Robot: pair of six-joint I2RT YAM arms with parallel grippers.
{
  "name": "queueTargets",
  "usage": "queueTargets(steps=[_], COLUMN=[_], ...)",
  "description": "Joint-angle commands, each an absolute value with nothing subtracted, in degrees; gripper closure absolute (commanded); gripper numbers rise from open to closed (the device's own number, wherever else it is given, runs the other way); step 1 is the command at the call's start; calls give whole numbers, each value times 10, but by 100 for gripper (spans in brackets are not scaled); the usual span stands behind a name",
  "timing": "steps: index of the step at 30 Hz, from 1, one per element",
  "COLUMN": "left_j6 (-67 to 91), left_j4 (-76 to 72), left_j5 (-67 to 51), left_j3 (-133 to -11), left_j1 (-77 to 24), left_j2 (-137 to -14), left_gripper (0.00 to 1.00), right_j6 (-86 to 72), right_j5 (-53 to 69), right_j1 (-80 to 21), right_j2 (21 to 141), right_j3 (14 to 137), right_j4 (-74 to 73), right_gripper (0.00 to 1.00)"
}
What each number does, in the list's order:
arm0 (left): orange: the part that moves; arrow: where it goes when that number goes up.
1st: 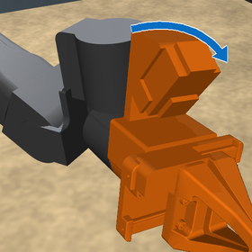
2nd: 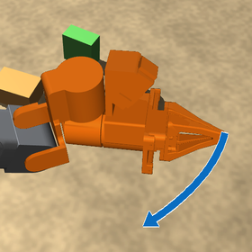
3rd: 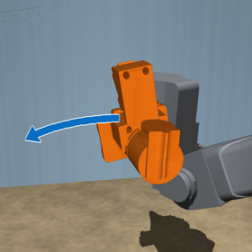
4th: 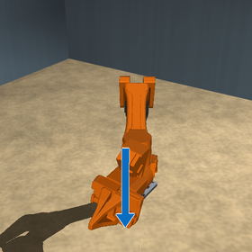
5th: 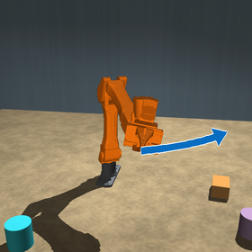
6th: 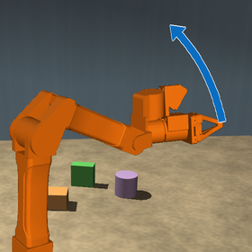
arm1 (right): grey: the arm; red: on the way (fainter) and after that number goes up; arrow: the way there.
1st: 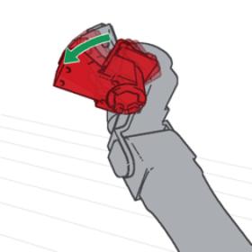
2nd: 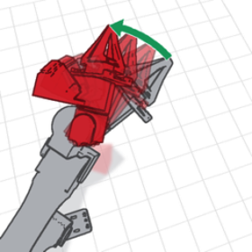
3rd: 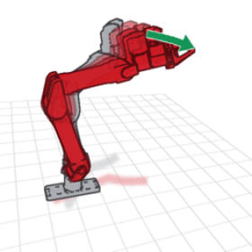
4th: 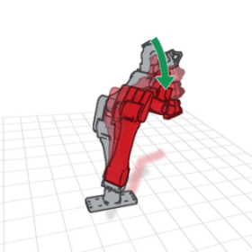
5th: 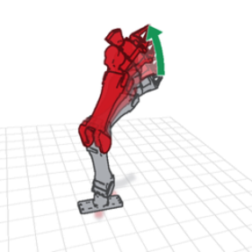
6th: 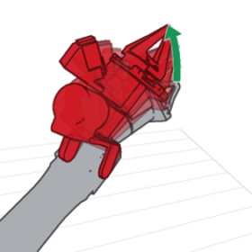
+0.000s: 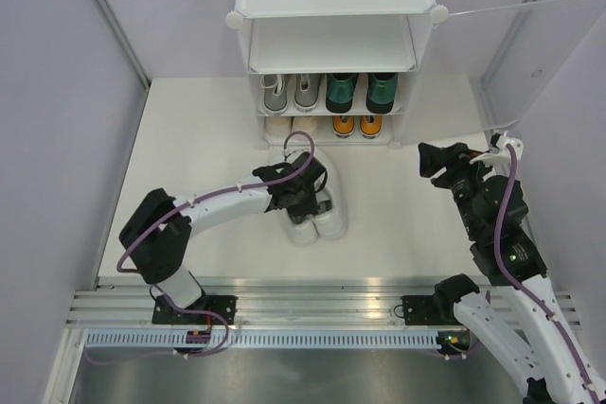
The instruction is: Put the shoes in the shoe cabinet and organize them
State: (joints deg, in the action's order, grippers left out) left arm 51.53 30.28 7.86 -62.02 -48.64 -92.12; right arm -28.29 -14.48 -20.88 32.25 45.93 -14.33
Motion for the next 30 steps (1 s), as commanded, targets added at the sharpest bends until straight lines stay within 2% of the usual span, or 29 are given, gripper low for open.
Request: queueTargets(steps=[1,6,9,10,12,13,17,27,30], left_j6=[537,508,500,497,489,486,469,368,332], left_j4=[217,220,222,222,234,241,274,366,399], left_j5=[25,34,38,39,43,46,73,210,251], left_j3=[-695,-784,-795,-794,-794,-794,-796,-782,-788], left_j1=[-515,-548,-548,-548,-548,-548,-548,-547,-544], left_j2=[-940,-993,-1021,-1028,-1034,-1036,-1022,-878,-823], left_gripper=[98,98,81,69,58,48,34,26,23], right_j6=[-284,-287,-287,-287,-288,-289,-290,-290,-287], right_j5=[-155,-151,-151,-151,-154,-154,-137,-77,-28], right_j1=[-208,-209,-210,-209,-209,-210,-209,-210,-209], right_j2=[315,322,323,323,325,327,346,383,404], right_j3=[487,493,492,490,487,484,483,470,464], right_j4=[-158,-165,-168,-168,-168,-168,-167,-161,-156], right_gripper=[38,38,38,38,38,38,38,38,36])
